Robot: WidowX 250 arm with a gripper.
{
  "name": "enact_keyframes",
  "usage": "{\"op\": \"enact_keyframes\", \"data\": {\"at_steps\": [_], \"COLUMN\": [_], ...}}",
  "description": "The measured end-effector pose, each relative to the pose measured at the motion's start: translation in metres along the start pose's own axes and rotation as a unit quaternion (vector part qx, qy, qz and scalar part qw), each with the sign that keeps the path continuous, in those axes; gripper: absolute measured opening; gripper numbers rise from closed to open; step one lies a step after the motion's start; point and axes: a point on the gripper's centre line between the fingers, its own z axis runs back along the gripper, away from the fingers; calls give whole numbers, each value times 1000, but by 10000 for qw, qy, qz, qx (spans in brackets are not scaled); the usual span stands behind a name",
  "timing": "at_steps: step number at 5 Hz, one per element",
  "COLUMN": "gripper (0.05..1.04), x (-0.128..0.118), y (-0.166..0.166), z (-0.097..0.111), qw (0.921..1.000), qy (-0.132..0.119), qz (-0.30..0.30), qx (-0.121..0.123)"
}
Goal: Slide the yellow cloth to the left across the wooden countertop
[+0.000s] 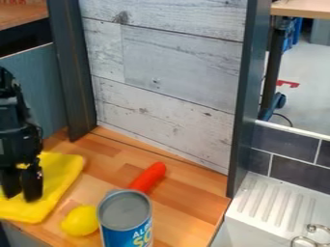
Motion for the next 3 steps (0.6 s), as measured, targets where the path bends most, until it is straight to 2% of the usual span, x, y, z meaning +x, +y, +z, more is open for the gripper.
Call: {"op": "enact_keyframes", "data": {"at_steps": [1, 2, 3], "gripper": [1001, 1001, 1001], "x": [9, -4, -28], "y": [-27, -55, -67], "z": [11, 54, 75], "qw": [9993, 9980, 9964], "qy": [288, 197, 215], "qz": [-218, -103, 201], "qx": [122, 599, 791]}}
